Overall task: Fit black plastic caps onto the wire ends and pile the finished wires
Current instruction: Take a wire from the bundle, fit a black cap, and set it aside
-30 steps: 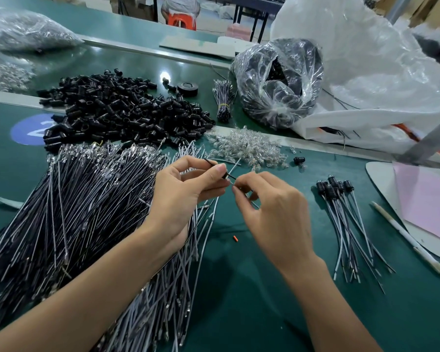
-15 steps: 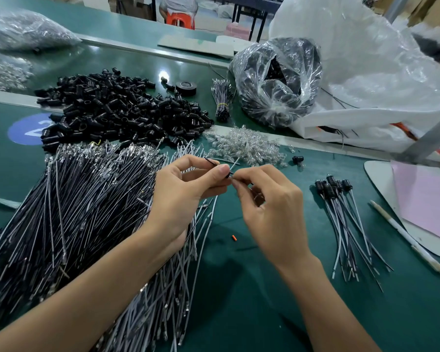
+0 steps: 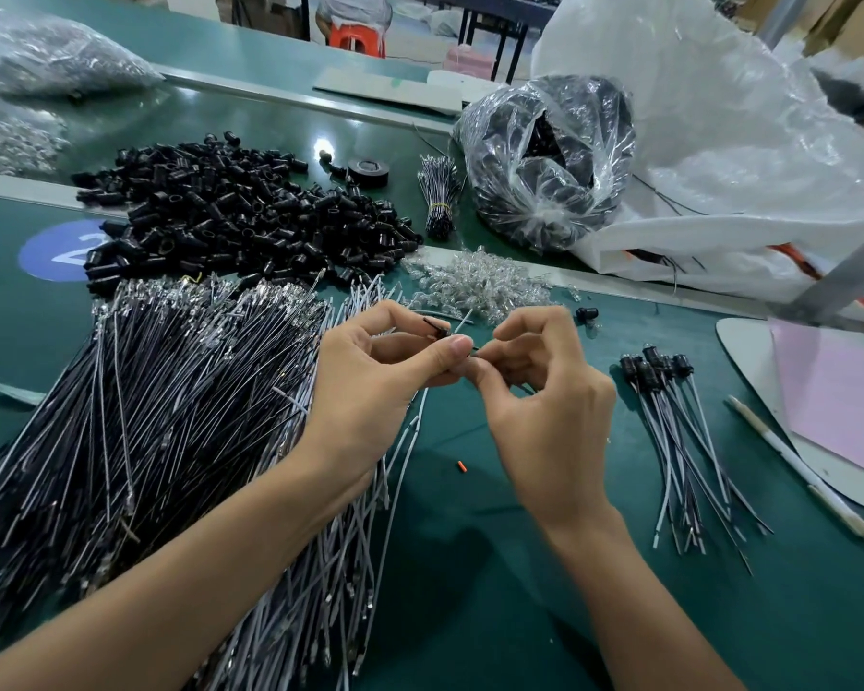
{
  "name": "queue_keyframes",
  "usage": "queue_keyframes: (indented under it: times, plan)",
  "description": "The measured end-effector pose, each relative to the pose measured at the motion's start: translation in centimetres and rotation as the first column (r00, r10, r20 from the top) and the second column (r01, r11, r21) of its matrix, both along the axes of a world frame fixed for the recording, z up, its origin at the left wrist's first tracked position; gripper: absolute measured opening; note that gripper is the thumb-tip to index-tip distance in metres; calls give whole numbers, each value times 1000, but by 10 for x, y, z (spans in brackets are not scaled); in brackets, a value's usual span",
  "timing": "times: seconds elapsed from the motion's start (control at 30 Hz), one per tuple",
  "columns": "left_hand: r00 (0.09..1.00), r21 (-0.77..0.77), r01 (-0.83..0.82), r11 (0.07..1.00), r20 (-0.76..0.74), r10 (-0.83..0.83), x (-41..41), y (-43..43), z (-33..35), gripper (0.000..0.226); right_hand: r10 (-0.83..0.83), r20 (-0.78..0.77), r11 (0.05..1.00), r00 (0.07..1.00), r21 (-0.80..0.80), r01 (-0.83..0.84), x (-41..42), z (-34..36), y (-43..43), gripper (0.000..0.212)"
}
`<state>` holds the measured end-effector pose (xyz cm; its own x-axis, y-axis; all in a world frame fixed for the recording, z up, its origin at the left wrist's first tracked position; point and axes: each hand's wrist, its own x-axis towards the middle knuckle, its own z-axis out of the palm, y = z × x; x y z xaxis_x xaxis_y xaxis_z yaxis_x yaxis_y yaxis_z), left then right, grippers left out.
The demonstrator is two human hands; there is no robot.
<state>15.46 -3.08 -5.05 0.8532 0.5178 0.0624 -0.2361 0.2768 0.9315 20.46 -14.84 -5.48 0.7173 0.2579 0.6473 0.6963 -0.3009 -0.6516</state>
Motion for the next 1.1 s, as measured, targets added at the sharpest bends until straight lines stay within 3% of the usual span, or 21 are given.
queue_keyframes:
  times: [0.23,0.4,0.67,0.8,0.9,1.1]
  plan:
    - [997,-37,72,997,12,-71,-2,0,1,33,0,114,998,993,-63,8,2,0,-1,25]
    - [995,-27,100,995,18,-99,-2,0,2,13,9,136,997,991,-80,2,4,2,-3,20]
    - [988,85,-152,985,43,148,-3,5,10,16,-52,151,984,987,-160,76,6,3,-7,14]
    - [948,-28,-319,947,11,319,-4,28,19,8,-55,29,978,998,-201,59,17,6,-12,20]
    - [928,-82,-373,924,-10,373,-4,34,21,8,-7,-175,991,985,-134,-16,23,10,-18,22]
    - [927,-138,-374,917,-31,374,-2,31,20,13,274,-494,962,825,145,-233,32,20,-29,22]
